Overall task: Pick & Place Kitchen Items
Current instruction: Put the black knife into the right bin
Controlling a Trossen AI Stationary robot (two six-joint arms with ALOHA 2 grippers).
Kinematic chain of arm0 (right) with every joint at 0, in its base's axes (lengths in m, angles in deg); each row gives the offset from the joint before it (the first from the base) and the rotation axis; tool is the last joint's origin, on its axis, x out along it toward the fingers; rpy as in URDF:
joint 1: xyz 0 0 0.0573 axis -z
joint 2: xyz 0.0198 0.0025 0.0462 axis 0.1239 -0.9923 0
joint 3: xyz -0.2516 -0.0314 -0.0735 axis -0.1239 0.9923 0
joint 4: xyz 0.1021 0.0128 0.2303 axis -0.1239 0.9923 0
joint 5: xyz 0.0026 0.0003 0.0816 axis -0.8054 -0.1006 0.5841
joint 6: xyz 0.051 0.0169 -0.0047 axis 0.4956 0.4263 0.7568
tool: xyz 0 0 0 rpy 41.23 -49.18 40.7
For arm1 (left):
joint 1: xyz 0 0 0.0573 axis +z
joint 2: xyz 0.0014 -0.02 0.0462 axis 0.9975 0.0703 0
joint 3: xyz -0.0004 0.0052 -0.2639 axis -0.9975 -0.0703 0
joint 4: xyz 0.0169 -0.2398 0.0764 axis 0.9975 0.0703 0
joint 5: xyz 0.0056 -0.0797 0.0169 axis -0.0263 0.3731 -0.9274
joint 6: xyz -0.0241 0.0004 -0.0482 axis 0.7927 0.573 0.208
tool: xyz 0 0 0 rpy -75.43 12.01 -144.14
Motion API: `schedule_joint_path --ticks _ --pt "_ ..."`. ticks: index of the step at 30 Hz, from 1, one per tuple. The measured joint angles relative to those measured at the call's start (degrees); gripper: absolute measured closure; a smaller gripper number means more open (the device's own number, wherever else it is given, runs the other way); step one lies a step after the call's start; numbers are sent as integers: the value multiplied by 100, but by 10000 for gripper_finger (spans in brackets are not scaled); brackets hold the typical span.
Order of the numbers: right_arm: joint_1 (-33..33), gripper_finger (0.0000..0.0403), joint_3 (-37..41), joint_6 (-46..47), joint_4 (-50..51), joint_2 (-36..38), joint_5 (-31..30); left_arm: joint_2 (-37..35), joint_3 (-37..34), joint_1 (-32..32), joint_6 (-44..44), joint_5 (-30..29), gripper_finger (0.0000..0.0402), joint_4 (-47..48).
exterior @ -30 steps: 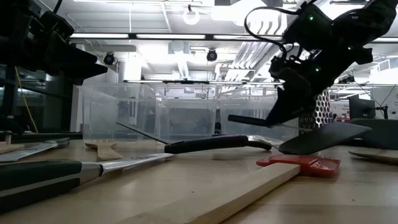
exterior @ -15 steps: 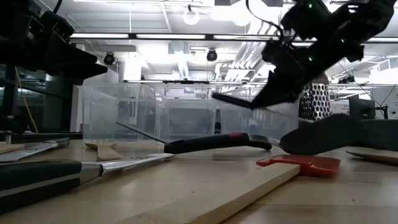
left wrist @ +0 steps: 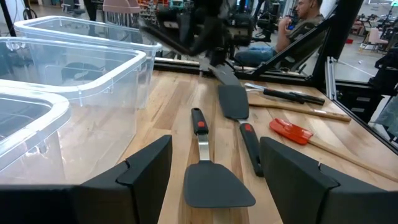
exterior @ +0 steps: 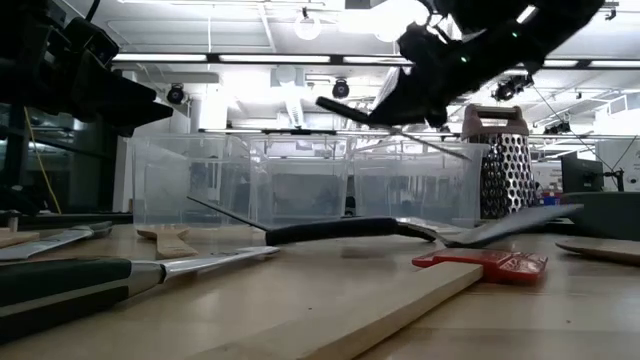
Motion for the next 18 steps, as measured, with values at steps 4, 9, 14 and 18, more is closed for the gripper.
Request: schedule_joint_path --ticks 4,9,14,18 --pt "115 325 -294 -79 21 208 -16 -1 0 1 1 2 162 0" --pt "381 325 -589 -83 254 714 -324 1 0 2 1 0 162 0" --pt "1025 325 -983 -368 1105 1161 -354 1 0 1 0 0 162 0" --pt "1602 325 -1304 -829 1665 1270 -354 0 0 1 -1 2 162 0"
